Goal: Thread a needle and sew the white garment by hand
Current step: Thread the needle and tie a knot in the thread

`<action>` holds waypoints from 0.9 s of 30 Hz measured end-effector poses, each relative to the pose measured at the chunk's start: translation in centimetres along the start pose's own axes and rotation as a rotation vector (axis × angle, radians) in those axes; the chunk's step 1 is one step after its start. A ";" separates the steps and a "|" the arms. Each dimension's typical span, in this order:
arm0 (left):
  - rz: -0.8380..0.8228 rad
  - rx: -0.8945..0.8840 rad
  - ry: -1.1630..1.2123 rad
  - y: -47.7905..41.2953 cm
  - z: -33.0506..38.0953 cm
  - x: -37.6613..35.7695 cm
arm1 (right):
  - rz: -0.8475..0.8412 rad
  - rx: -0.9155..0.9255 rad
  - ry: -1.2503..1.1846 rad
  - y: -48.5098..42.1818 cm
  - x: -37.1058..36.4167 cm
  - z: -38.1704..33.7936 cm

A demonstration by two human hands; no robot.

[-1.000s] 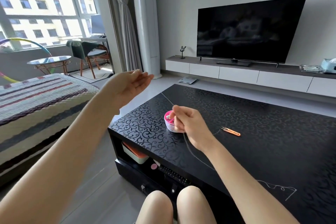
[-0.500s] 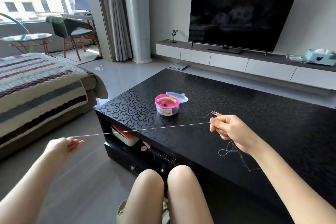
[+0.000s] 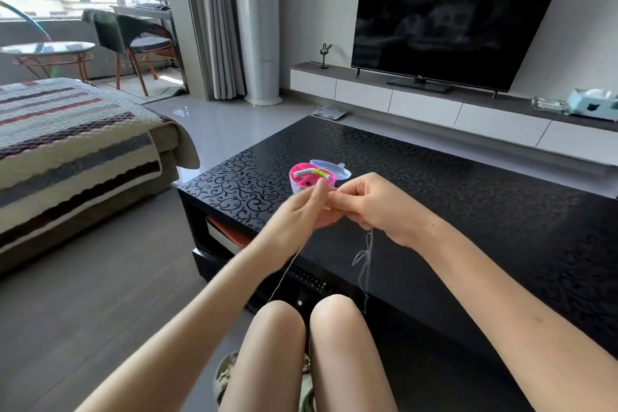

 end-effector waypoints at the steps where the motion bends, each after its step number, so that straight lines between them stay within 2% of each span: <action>1: -0.027 -0.007 -0.013 -0.6 -0.5 -0.5 | 0.008 -0.001 -0.016 -0.1 0.1 0.0; 5: 0.066 0.062 -0.173 -1.8 -1.0 0.0 | 0.034 -0.028 -0.086 0.0 1.2 0.5; 12: 0.039 -0.036 -0.400 -3.4 2.3 1.4 | -0.029 0.041 -0.309 0.3 1.2 1.4; 16: 0.056 0.007 -0.179 -5.0 3.8 2.8 | -0.030 0.089 -0.473 0.6 2.1 2.2; 19: 0.059 -0.028 -0.012 -5.8 5.8 4.2 | -0.039 0.092 -0.518 0.7 2.6 3.2; 24: 0.015 -0.083 0.139 -7.2 9.0 5.1 | -0.156 0.169 -0.608 0.9 2.0 4.1; 27: -0.044 -0.091 0.217 -7.5 10.6 4.5 | -0.249 0.113 -0.615 0.4 0.2 5.8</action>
Point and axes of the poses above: each hand's wrist, its own y-axis away from the middle knuckle, its own x-axis out of the back of the hand, z = x × y, the point moved 8 cm from there along -y, towards the middle knuckle, and after that the axes turned 1 degree about -y, right-handed, at the moved point
